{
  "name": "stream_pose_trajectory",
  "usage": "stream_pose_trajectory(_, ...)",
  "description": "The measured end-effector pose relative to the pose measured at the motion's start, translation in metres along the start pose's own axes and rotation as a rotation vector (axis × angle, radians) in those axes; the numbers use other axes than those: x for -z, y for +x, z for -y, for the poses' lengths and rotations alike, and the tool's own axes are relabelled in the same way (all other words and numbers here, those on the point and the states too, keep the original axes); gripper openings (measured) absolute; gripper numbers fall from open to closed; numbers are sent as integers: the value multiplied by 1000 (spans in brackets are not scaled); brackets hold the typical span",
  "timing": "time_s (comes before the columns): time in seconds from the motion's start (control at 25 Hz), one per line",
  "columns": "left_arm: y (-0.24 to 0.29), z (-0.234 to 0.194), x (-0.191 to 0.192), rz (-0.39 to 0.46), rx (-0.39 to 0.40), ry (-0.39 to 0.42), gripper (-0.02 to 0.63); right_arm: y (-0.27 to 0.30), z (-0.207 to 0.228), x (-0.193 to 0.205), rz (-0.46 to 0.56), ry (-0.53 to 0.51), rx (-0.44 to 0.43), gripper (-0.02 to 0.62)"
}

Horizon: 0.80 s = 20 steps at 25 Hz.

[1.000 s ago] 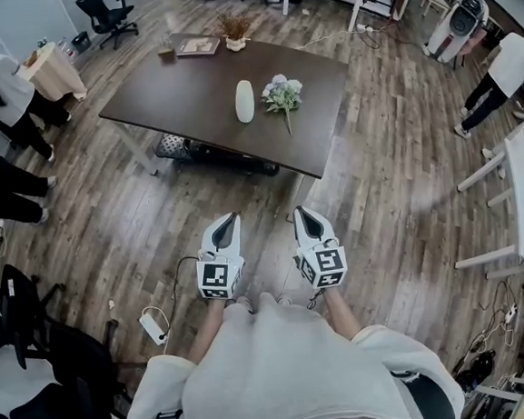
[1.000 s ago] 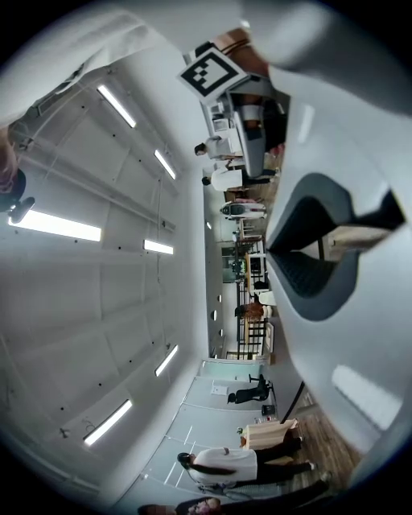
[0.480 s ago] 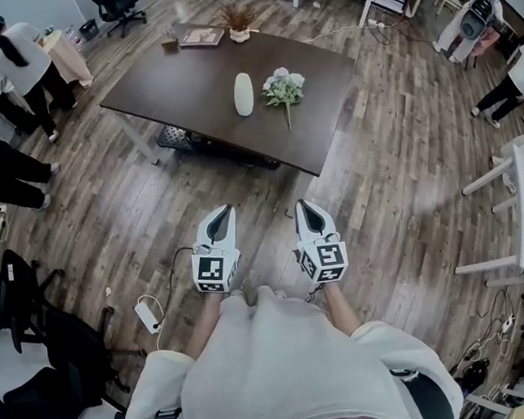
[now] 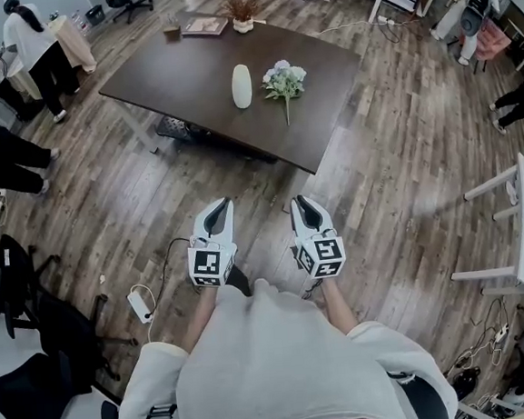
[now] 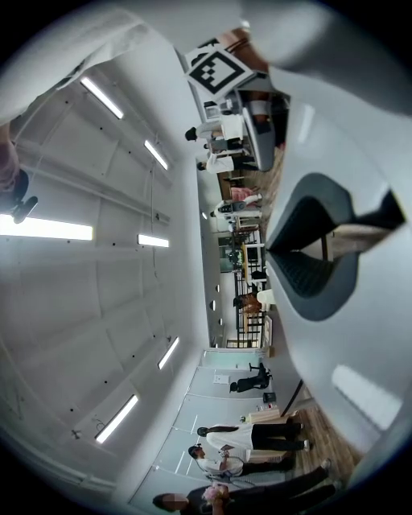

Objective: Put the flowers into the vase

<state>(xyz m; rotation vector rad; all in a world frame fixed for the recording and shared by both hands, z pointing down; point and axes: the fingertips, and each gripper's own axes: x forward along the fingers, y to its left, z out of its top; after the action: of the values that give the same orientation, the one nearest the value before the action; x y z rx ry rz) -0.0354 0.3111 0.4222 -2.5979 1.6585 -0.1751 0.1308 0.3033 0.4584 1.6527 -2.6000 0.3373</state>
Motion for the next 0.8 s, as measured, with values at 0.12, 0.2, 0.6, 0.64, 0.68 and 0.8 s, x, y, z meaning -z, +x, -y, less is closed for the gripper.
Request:
stream_pose_trajectory(0.12, 7, 5, -2, 3, 14, 8, 11, 5, 6, 3, -23, -20, 11, 41)
stream_pose_trajectory(0.2, 11, 6, -2, 2, 16, 1, 11, 5, 6, 2, -14, -10, -13, 53)
stream_pose_trajectory(0.6, 56, -9, 3, 14, 45, -3, 11, 33, 32, -6, 19, -4, 37, 67)
stream_pose_trajectory(0.64, 63, -11, 4, 16, 50, -4, 11, 38, 35, -7, 21, -7, 42, 66)
stream_pose_trajectory(0.68, 69, -14, 6, 18, 55, -5, 11, 44, 38, -7, 23, -11, 47, 63)
stream_pose_trajectory(0.8, 91, -29, 15, 19, 66, -13, 11, 69, 44, -9, 22, -37, 56, 58)
